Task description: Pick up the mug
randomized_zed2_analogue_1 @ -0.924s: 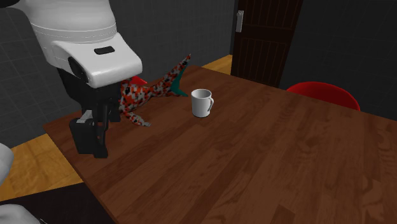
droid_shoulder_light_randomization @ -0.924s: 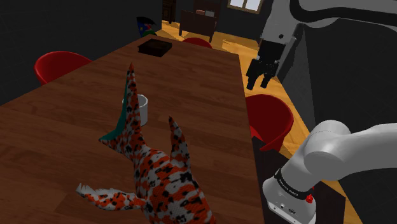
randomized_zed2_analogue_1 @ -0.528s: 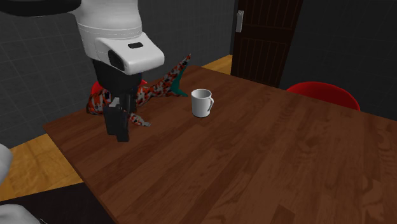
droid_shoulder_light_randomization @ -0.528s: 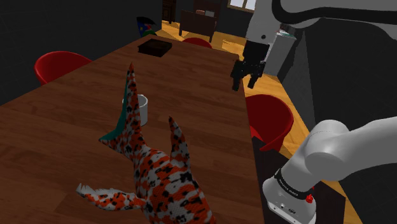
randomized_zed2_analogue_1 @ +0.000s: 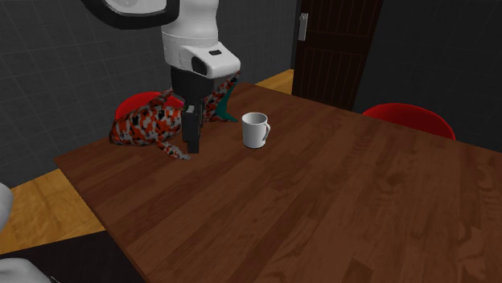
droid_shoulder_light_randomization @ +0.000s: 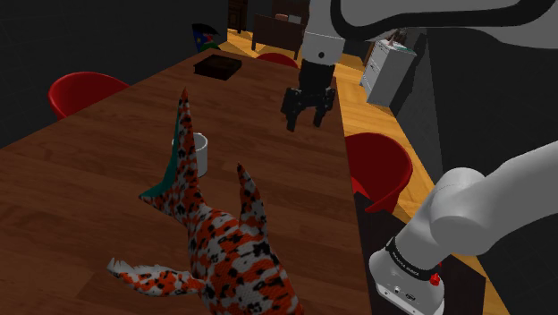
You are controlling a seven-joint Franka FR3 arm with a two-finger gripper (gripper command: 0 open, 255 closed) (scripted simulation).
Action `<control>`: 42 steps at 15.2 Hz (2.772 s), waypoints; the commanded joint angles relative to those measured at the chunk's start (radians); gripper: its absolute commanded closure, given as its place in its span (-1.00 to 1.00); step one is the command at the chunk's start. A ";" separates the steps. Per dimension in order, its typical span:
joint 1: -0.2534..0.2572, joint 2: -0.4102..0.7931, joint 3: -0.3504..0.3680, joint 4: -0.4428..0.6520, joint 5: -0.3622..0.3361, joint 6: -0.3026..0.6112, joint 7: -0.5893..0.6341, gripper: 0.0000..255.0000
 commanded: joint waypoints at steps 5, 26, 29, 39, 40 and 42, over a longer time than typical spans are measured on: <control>0.025 0.213 0.095 0.161 -0.028 0.062 0.130 -1.00; 0.261 1.040 0.182 1.061 -0.340 -0.063 0.483 -1.00; 0.257 1.041 0.181 1.021 -0.341 -0.023 0.486 -1.00; 0.255 1.034 0.176 0.971 -0.337 0.020 0.489 1.00; 0.249 1.033 0.174 0.961 -0.336 0.030 0.483 1.00; 0.252 1.051 0.173 0.985 -0.339 0.024 0.480 1.00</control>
